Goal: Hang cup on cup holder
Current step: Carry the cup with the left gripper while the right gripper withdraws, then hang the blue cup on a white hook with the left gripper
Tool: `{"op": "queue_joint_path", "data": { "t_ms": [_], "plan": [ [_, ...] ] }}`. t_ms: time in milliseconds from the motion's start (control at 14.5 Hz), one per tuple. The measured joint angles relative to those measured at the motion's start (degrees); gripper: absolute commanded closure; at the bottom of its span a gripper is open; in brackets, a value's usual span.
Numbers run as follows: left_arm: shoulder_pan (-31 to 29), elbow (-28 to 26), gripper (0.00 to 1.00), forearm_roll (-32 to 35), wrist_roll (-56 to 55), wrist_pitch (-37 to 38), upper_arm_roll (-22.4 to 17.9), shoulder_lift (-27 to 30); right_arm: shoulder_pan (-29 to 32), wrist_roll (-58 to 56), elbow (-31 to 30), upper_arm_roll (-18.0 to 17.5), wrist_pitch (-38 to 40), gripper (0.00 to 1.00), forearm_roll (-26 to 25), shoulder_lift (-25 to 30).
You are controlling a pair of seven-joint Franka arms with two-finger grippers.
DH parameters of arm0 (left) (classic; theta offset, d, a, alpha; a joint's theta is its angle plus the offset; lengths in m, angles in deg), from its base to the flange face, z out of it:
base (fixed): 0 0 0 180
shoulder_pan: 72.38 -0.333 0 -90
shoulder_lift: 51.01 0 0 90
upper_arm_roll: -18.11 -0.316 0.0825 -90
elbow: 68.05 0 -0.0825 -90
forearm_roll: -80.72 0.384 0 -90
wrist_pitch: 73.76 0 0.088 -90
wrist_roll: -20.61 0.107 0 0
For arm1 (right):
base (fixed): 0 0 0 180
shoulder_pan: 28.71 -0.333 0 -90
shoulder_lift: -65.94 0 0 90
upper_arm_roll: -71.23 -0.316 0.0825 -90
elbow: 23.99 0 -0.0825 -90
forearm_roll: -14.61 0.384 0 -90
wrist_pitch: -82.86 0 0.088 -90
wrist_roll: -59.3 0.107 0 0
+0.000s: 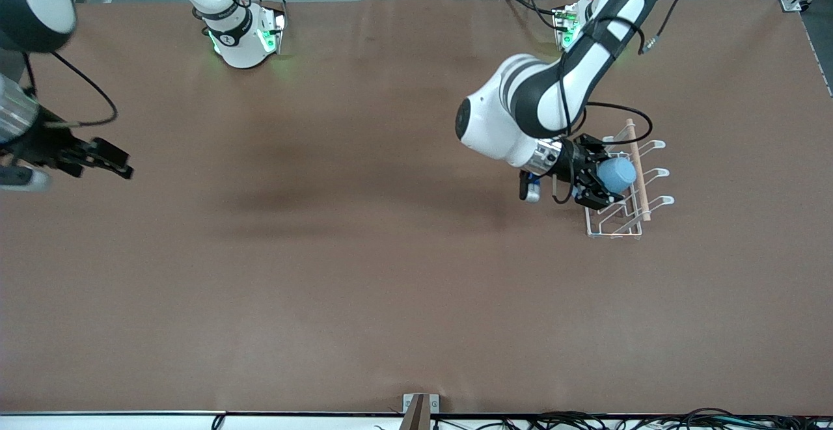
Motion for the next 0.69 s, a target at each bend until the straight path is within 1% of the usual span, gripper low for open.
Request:
{"op": "queue_joint_path", "data": {
  "t_ms": [138,276,483,690],
  "plan": [
    [-0.02,-2.86,0.98,3.16,0.04,-0.25,-1.94,-1.17,-0.91,0.24,3.59,3.05,3.41,0.00,-0.78,0.56],
    [-0.16,-5.34,0.99,5.43,1.16,-1.03,-3.03,-1.71,-1.66,0.59,4.80,5.79,6.18,0.00,-0.79,0.80],
    [-0.17,-7.00,0.99,6.54,3.61,-1.36,-3.67,-2.01,-2.03,4.83,5.78,6.24,9.75,0.00,-0.55,1.33],
    [-0.13,-7.94,0.99,8.74,4.16,-1.50,-4.17,-3.74,-2.53,7.92,7.61,4.93,10.99,0.00,-0.48,1.46]
  ]
}}
